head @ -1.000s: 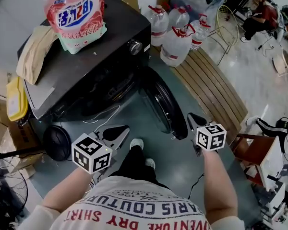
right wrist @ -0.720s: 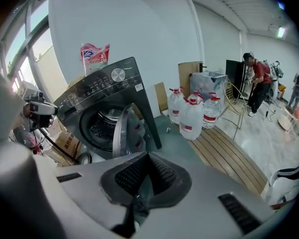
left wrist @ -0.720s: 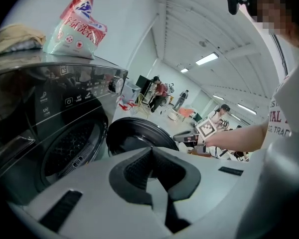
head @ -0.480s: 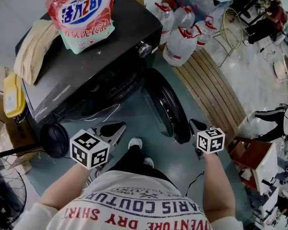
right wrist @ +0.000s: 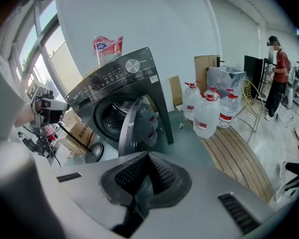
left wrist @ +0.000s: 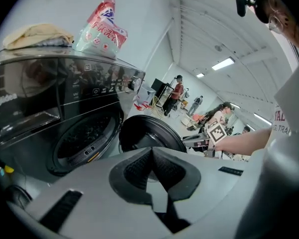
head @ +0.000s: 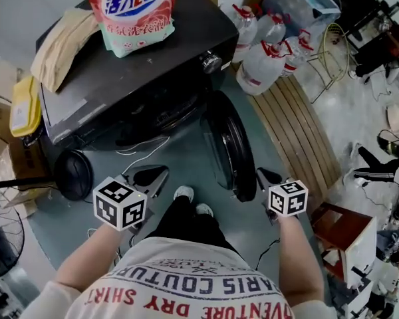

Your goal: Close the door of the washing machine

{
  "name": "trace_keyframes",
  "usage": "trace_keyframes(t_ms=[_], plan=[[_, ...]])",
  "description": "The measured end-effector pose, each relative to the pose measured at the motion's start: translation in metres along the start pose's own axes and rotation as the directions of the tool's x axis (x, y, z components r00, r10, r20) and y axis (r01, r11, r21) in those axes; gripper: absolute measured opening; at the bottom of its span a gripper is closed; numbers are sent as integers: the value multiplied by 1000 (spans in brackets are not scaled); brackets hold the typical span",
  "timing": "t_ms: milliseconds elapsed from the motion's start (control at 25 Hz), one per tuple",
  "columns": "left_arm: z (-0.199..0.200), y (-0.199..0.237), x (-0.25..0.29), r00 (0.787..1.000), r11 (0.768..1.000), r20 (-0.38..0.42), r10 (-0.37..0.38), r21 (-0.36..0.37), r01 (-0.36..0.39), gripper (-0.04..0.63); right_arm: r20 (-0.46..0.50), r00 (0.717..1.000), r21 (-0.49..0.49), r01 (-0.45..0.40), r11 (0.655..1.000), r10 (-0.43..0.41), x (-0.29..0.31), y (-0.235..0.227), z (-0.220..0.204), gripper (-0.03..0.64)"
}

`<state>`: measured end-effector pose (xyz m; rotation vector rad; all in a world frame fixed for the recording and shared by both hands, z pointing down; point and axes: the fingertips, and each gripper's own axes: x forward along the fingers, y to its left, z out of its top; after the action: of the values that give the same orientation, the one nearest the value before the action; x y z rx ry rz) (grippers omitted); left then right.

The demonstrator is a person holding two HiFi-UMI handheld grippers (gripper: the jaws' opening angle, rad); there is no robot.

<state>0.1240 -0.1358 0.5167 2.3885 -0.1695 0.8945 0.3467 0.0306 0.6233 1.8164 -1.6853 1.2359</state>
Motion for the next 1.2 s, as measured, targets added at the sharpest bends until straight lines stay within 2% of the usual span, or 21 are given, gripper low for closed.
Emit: trace_keyframes(t_ms=[240, 440, 640, 920, 1080, 1200], plan=[[-26, -11, -20, 993, 992, 71, 92, -94, -86, 28, -55, 990, -136, -139, 981, 133, 12, 32, -3, 21], [-49, -14, -46, 979, 975, 122, 166, -170, -144, 28, -104, 971, -232, -235, 944, 217, 20, 67, -4, 21], [-74, -9, -74, 958, 954, 158, 239, -224, -201, 28, -146, 951, -333, -307, 892, 272, 31, 104, -9, 21], [-116, -6, -110, 914, 894, 194, 356, -356, -273, 28, -194, 921, -441, -389, 809, 337, 54, 154, 2, 21], [-128, 1, -127, 896, 868, 202, 396, -401, -293, 28, -196, 914, -465, -406, 787, 355, 67, 182, 11, 21], [-132, 5, -137, 889, 857, 204, 410, -419, -299, 28, -198, 901, -460, -434, 775, 387, 76, 203, 18, 21]])
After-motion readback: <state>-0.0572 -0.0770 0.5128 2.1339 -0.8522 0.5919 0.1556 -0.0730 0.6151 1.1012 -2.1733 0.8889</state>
